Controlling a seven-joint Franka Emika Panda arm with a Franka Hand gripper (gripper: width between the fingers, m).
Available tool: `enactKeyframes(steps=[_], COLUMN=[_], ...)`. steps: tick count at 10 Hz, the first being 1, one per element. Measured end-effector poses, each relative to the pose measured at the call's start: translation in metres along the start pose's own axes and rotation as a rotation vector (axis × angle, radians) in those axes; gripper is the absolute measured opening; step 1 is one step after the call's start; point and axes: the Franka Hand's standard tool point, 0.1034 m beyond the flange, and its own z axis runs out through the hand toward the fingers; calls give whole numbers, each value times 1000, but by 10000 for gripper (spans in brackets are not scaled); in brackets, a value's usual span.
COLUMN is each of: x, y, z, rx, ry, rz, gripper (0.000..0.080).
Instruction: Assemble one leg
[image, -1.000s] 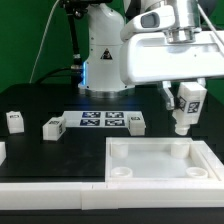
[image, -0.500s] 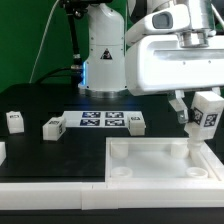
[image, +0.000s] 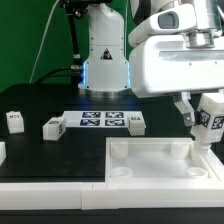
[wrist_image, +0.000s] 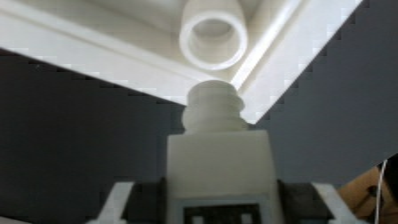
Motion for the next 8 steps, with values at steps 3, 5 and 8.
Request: enactKeyframes(steps=[3, 5, 8], x=[-20, -18, -23], y=[6, 7, 2], z=[8, 10, 16], rx=[-32, -33, -27], ry=[78, 85, 75], rz=[-3, -2, -5], gripper=[289, 289, 289])
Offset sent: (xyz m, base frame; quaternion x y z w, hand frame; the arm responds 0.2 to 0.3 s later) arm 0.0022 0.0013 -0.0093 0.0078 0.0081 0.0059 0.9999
